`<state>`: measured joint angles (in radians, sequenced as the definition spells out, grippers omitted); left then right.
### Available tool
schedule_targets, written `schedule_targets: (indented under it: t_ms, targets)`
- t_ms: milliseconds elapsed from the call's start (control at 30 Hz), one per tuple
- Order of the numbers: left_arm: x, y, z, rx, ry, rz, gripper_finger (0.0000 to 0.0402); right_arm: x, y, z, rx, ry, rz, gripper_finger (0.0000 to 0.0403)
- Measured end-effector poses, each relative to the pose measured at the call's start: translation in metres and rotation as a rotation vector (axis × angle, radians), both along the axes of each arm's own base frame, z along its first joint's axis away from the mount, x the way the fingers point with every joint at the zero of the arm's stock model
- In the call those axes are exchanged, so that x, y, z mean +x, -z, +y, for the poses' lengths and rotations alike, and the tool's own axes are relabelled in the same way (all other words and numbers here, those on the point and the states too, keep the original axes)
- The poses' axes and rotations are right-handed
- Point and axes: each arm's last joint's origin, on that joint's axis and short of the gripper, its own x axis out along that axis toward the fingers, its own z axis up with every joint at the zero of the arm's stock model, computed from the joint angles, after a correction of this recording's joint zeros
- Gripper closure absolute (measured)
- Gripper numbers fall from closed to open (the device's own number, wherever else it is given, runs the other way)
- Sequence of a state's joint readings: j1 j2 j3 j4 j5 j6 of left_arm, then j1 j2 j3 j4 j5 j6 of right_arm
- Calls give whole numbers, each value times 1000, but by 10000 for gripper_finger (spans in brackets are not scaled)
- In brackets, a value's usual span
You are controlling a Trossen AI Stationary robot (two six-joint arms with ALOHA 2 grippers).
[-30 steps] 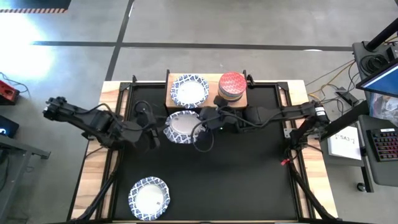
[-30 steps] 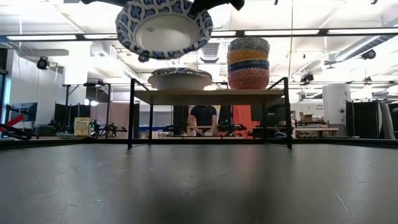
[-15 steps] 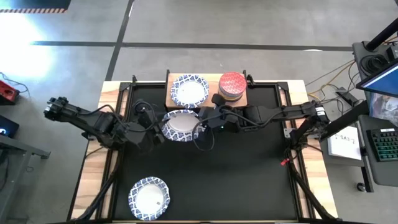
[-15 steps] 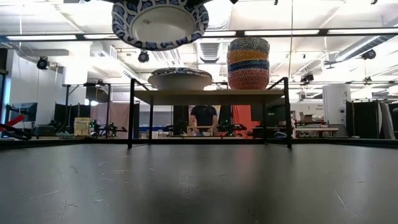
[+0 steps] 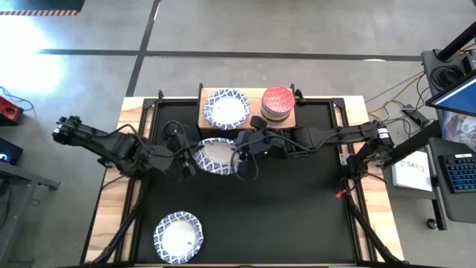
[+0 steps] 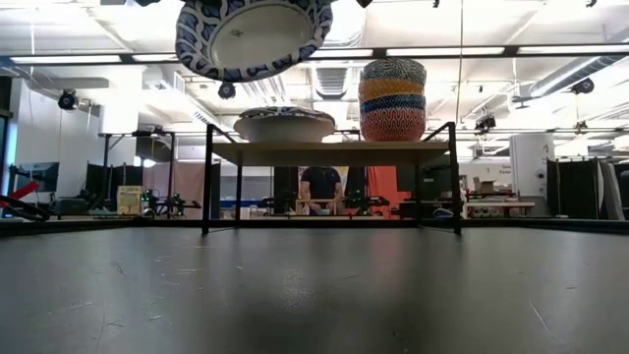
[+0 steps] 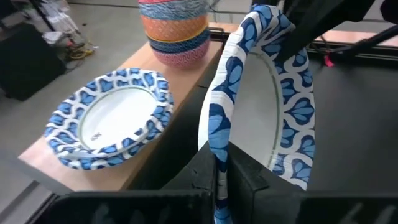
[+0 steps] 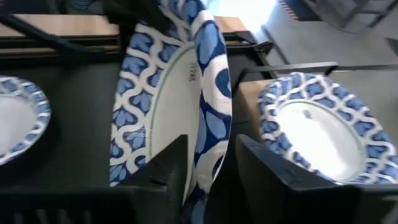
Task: Place and stack bowls onto a shelf
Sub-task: Stack the blue bowl on top of the stacked bowls on the shelf
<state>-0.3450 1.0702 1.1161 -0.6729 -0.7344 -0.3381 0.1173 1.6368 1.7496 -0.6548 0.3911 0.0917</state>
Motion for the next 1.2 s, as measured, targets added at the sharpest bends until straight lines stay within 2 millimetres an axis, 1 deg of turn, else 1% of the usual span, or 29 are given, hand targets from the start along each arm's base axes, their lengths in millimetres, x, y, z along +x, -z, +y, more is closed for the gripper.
schedule_targets:
  t_ms: [167,333,467,733,833,1000,1100,1200]
  targets:
    - [0,-1,-1,-40,35,-1,400,-10,-9,-2,2,1,-2,228]
    - [-1,-2,-1,-65,51,-6,401,-23,-23,-5,3,9,-34,200]
    - [-2,-2,-2,-76,61,-6,401,-31,-29,-9,-7,32,-45,193]
    - [-6,-5,0,-89,64,-24,401,-50,-44,-17,-87,157,-68,192]
    - [-9,-8,2,-81,41,-43,401,-55,-48,-20,-88,170,-74,192]
    - [-9,-14,17,-24,-93,-105,401,-63,-55,-20,-80,171,-101,192]
    - [-8,-21,32,-3,-159,-151,401,-64,-56,-20,-73,175,-105,192]
    - [-7,-25,51,-2,-210,-179,401,-64,-55,-20,-75,173,-93,193]
